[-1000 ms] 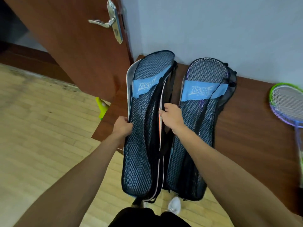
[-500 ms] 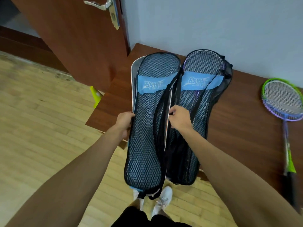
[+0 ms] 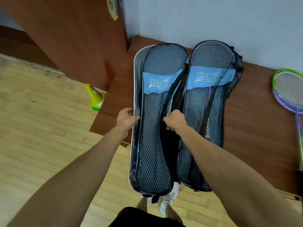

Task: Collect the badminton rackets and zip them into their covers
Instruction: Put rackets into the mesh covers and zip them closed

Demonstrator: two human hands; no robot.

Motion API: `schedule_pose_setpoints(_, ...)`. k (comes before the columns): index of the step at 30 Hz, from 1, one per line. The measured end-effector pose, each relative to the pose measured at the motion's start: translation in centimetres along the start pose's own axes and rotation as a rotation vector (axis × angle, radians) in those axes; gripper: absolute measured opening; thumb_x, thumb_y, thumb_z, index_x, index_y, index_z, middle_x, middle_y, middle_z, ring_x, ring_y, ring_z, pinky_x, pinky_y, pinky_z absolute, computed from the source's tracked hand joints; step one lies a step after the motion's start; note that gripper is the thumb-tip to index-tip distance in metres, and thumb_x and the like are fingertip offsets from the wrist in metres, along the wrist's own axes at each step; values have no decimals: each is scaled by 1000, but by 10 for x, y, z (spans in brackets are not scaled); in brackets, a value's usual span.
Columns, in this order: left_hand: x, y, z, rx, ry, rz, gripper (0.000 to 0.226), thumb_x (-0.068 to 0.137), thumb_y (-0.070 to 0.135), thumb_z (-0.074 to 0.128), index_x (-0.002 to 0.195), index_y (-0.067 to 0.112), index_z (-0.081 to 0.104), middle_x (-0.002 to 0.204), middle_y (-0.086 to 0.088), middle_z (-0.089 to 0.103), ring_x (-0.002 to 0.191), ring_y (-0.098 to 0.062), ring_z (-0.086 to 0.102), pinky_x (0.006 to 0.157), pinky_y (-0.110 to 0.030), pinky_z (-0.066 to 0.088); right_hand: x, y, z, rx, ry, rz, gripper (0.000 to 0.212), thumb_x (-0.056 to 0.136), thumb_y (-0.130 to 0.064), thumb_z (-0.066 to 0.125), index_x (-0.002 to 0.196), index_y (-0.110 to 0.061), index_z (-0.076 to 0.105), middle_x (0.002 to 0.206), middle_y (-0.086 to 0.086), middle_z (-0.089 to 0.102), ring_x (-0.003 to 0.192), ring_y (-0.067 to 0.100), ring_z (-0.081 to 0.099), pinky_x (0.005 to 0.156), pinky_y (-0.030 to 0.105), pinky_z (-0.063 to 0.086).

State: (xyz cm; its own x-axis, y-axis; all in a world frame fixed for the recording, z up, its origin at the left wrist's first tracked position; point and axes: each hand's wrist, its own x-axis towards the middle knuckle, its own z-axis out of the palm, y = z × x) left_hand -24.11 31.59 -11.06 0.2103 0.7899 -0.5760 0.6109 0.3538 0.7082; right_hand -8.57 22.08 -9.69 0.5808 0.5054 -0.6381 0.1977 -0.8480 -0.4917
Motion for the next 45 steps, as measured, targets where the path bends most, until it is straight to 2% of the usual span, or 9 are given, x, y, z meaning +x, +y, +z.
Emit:
schedule_pose_setpoints(5, 0, 4, 4, 465, 104, 247, 39, 94, 34, 51, 129, 15, 55, 133, -16, 46, 124, -34, 42, 104, -41, 35, -4, -24, 7, 319, -42, -138, 23, 91, -20, 54, 73, -15, 40, 65, 6, 41, 64, 21, 44, 63, 33, 40)
schedule_pose_setpoints(11, -2, 34, 3, 398, -159, 138, 61, 90, 42, 58, 136, 5, 42, 131, -14, 53, 117, -33, 54, 98, -41, 45, -19, -32, -17, 482, -7, -261, 9, 92, -17, 58, 97, -11, 55, 99, 12, 64, 87, 30, 64, 78, 45, 55)
schedule_pose_setpoints(15, -17, 39, 9, 79, -291, 15, 34, 88, 24, 66, 114, 12, 48, 103, -8, 60, 93, -25, 60, 80, -37, 52, -28, -26, -41, 454, 83, -304, 16, 89, -21, 65, 102, -14, 59, 108, 8, 61, 101, 28, 60, 91, 47, 51)
schedule_pose_setpoints(22, -44, 79, 12, 58, -307, 337, 31, 90, -2, 51, 119, 5, 59, 114, -11, 66, 97, -23, 65, 90, -40, 53, -50, -13, -76, 504, 148, -360, 12, 87, -17, 68, 92, -20, 56, 95, 4, 58, 81, 17, 52, 75, 32, 43)
schedule_pose_setpoints(26, -66, 120, -6, 18, -294, 510, 29, 91, -7, 49, 113, 9, 59, 100, 4, 64, 83, -5, 61, 67, -11, 52, -66, -24, -100, 552, 196, -432, 18, 88, -17, 66, 81, -25, 52, 83, 0, 54, 70, 13, 47, 69, 27, 39)
schedule_pose_setpoints(30, -88, 159, -11, 2, -348, 629, 29, 90, -3, 52, 113, 14, 59, 111, 0, 64, 100, -15, 62, 91, -34, 52, -87, -33, -126, 639, 287, -533, 13, 89, -17, 65, 83, -23, 55, 80, 1, 56, 76, 15, 52, 72, 28, 40)
schedule_pose_setpoints(33, -108, 180, 9, -38, -426, 693, 30, 90, -5, 52, 114, 12, 57, 109, 0, 65, 103, -14, 61, 91, -31, 51, -101, -24, -147, 635, 433, -598, 17, 86, -18, 68, 82, -25, 53, 73, -5, 52, 71, 12, 50, 70, 25, 40)
schedule_pose_setpoints(40, -166, 207, 96, -214, -710, 638, 28, 95, -2, 45, 110, 19, 54, 101, -3, 68, 89, -17, 64, 75, -31, 52, -121, 52, -220, 506, 758, -670, 15, 82, -14, 70, 81, -15, 55, 64, -13, 48, 59, 0, 43, 62, 19, 35)
schedule_pose_setpoints(45, -179, 190, 199, -229, -767, 491, 26, 97, 2, 46, 105, 24, 56, 102, -1, 67, 89, -16, 63, 74, -32, 50, -104, 142, -261, 360, 786, -547, 10, 84, -18, 69, 87, -14, 60, 71, -8, 55, 67, 9, 50, 61, 15, 35)
